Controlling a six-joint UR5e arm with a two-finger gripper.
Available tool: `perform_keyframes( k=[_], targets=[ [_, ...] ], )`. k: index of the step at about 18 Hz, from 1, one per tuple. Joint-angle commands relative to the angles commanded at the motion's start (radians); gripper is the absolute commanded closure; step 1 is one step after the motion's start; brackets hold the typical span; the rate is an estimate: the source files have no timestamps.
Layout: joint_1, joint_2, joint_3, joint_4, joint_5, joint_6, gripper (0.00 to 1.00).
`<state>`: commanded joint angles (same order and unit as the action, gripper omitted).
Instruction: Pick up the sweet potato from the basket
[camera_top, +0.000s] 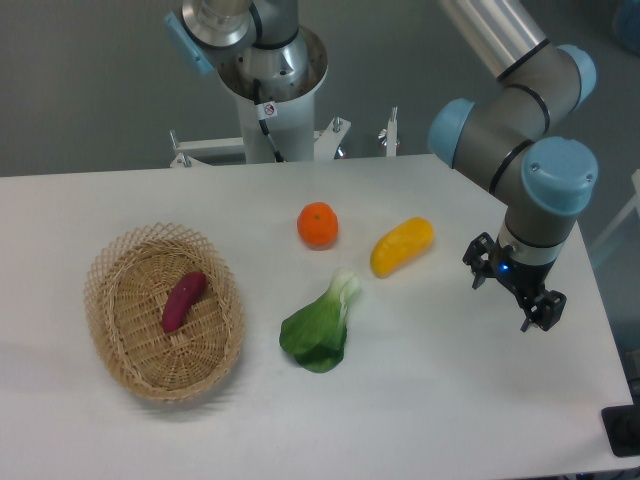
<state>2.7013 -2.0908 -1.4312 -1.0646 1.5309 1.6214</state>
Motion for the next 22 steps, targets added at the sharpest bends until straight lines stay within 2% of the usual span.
perform_keyframes(
  k=[10, 16, 22],
  targets=[
    [-0.002, 0.003, -0.003, -0.002, 0.0, -0.011, 0.0],
    [-0.014, 0.018, -0.029, -0.006, -0.006, -0.02, 0.0],
    [-0.074, 0.025, -0.051, -0.005, -0.055, -0.132, 0.0]
  ],
)
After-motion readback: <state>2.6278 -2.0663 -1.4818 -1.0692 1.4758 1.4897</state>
